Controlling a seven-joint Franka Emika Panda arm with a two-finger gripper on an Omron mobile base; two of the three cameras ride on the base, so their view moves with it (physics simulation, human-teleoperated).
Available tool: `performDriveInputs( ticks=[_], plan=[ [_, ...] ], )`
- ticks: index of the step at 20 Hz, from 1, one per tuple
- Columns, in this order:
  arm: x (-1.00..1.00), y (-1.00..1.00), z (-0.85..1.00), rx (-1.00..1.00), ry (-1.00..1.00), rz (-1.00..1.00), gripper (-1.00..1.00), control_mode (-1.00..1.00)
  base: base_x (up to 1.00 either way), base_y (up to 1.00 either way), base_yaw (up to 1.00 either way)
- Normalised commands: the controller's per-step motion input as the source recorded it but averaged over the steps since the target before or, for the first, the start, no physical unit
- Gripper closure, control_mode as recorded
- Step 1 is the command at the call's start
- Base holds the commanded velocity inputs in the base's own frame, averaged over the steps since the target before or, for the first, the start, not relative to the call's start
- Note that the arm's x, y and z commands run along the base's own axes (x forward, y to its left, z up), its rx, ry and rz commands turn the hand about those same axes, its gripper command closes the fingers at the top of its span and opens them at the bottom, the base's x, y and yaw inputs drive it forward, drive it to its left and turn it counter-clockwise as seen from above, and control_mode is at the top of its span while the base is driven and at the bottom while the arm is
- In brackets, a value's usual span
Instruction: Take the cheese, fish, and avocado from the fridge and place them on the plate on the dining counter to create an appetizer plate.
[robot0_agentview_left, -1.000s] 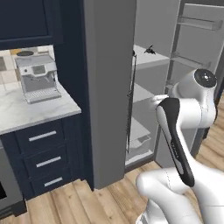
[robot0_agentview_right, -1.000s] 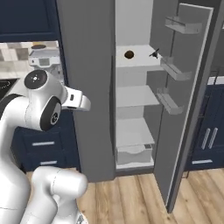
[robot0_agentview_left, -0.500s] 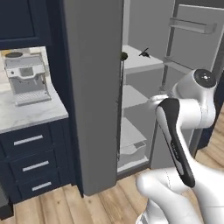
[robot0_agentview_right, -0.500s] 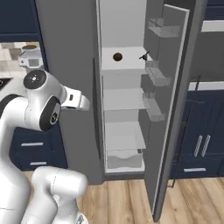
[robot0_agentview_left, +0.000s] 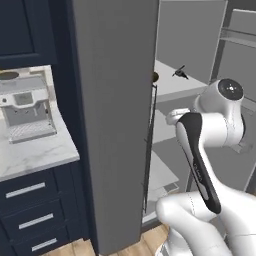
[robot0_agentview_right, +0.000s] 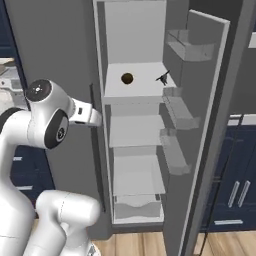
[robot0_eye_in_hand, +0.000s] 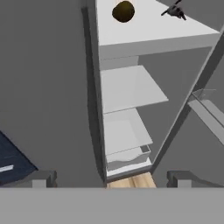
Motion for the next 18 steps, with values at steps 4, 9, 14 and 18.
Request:
performDriveInputs(
  ticks=[4, 9, 14, 18],
  plan=[
    [0.00, 0.00, 0.00, 0.00, 0.00, 0.00, -1.00, 1.00, -0.01, -0.62, 0.00],
    [0.00, 0.00, 0.00, 0.00, 0.00, 0.00, -1.00, 1.00, 0.10, -0.40, 0.00],
    [0.00, 0.00, 0.00, 0.00, 0.00, 0.00, -1.00, 1.00, 0.54, -0.03, 0.00],
    [0.00, 0.00, 0.00, 0.00, 0.00, 0.00, -1.00, 1.00, 0.13, -0.37, 0.00]
  ],
)
